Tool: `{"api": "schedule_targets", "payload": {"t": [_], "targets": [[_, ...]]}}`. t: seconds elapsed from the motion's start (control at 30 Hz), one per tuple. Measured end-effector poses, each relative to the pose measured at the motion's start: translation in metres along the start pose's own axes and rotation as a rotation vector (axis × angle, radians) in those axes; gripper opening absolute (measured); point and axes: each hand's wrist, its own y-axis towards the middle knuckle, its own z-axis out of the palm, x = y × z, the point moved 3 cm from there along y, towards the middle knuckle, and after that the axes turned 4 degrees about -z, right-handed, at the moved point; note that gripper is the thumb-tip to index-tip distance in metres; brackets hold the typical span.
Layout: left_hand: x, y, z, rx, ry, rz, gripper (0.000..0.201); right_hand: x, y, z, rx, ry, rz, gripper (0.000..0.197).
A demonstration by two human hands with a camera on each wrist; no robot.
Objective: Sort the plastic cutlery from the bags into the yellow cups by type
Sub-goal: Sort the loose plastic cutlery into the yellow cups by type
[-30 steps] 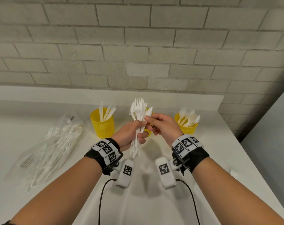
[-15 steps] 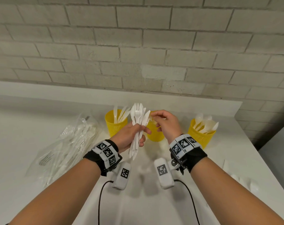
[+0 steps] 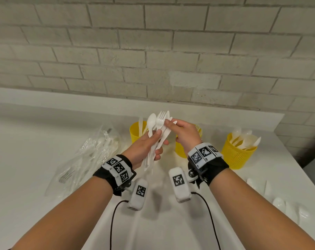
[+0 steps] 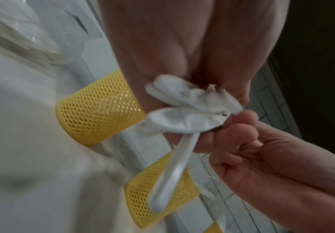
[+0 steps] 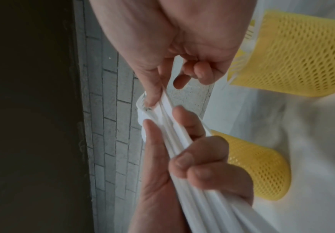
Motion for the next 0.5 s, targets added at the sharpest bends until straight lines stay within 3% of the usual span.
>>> {"api": "schedule_targets", "payload": {"t": [0.13,0.27,0.37,0.5], "targets": [[-0.001,0.002,-0.012,-0.072,0.039,0.045,0.04,-0.006,0.003,0.01,-0.069,0.027,0.026,0.027],[-0.002,0.006,-0.019,-0.13,0.078,0.089,0.051,-0.01,-0.001,0.028,0.028,0.116,0.046,0.018],[-0.004,0.007,-0.023,-0.152,0.124,0.105,0.054,-0.014,-0.003,0.039,0.109,0.019,0.039,0.015],[-0.007,0.006,-0.029,-0.186,0.163,0.14,0.029,-0.012,0.004,0.045,0.156,-0.08,0.008,0.02]]}}
